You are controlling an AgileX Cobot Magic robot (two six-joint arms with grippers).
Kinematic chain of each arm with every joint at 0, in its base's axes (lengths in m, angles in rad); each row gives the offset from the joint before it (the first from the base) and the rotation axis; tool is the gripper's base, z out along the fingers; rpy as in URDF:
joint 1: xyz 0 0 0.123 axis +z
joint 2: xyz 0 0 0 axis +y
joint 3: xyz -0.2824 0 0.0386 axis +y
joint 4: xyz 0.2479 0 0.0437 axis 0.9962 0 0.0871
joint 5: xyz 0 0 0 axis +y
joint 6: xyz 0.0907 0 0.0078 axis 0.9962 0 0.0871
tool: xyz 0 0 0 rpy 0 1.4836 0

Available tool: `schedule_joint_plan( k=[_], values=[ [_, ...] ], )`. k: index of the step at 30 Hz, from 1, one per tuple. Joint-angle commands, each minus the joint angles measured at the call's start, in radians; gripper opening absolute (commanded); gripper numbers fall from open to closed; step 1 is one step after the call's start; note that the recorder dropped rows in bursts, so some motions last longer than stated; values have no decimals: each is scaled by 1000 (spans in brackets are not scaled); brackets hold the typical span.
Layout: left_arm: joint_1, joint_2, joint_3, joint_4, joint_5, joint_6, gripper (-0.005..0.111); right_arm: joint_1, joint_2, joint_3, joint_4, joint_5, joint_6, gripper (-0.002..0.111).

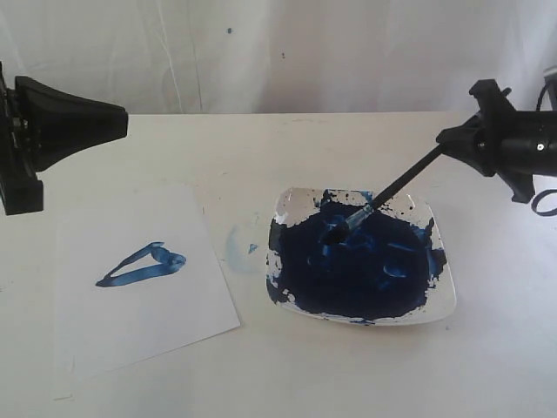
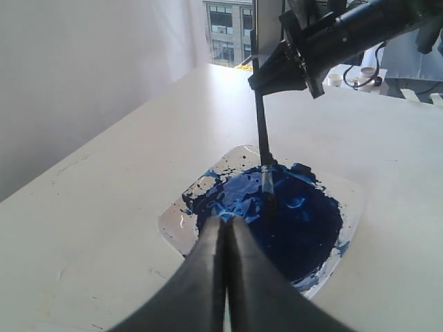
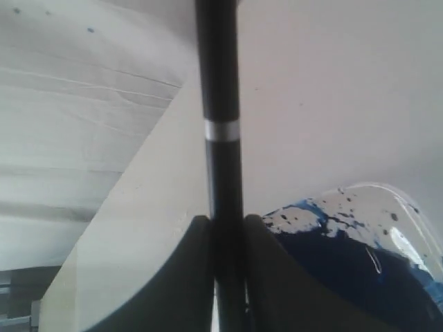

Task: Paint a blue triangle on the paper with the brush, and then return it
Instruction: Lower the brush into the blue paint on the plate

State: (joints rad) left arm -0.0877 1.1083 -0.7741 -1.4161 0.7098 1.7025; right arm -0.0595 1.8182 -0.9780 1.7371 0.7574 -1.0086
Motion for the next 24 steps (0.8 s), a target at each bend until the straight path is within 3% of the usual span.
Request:
schedule_joint_plan(
  k=[1,18,24],
  values=[
    [-7,-2,5,-17,15,3,0,-9,63,4,7,3,48,0],
    [-7,-2,5,-17,15,3,0,-9,215,4,7,38,46,1],
    [-7,-2,5,-17,15,3,0,-9,215,4,7,4,41,24]
  ],
)
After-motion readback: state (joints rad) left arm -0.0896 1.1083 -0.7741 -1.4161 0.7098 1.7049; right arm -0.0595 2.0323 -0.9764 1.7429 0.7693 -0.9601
